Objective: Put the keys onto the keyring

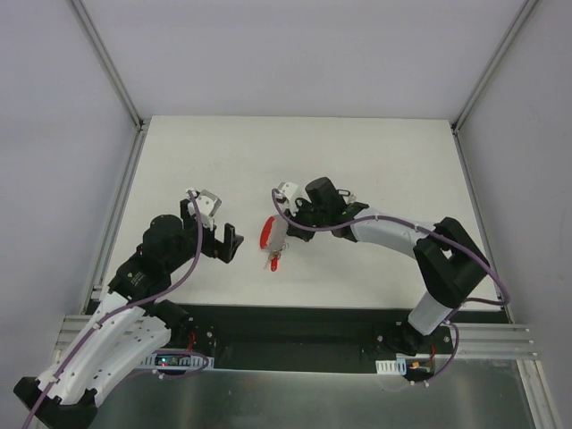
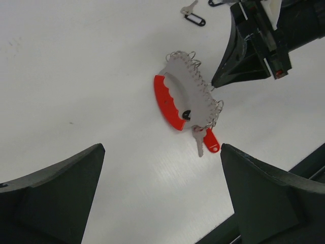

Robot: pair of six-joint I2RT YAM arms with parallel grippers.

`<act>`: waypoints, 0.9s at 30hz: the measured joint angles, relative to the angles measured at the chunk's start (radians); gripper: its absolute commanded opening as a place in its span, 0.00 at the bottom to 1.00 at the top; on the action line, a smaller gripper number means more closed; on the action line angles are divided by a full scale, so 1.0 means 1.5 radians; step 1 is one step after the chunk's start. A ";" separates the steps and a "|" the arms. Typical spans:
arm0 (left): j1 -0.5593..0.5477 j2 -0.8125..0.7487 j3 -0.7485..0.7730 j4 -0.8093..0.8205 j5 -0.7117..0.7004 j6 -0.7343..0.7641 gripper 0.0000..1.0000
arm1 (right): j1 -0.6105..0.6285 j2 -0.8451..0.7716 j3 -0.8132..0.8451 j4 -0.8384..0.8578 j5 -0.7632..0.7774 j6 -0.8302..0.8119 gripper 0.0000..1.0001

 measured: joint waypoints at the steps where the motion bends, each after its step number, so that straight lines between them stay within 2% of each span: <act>1: 0.000 0.006 0.000 0.007 0.009 -0.005 0.97 | 0.000 -0.007 -0.008 0.010 -0.001 0.000 0.01; 11: 0.000 0.051 -0.088 0.230 0.075 -0.070 0.88 | 0.007 -0.148 -0.096 0.125 -0.002 0.033 0.01; 18: 0.000 0.134 -0.047 0.349 0.129 -0.072 0.79 | 0.011 -0.260 -0.114 0.200 0.002 0.067 0.01; 27: 0.000 0.181 -0.004 0.469 0.201 -0.070 0.57 | 0.016 -0.359 -0.158 0.276 0.019 0.107 0.01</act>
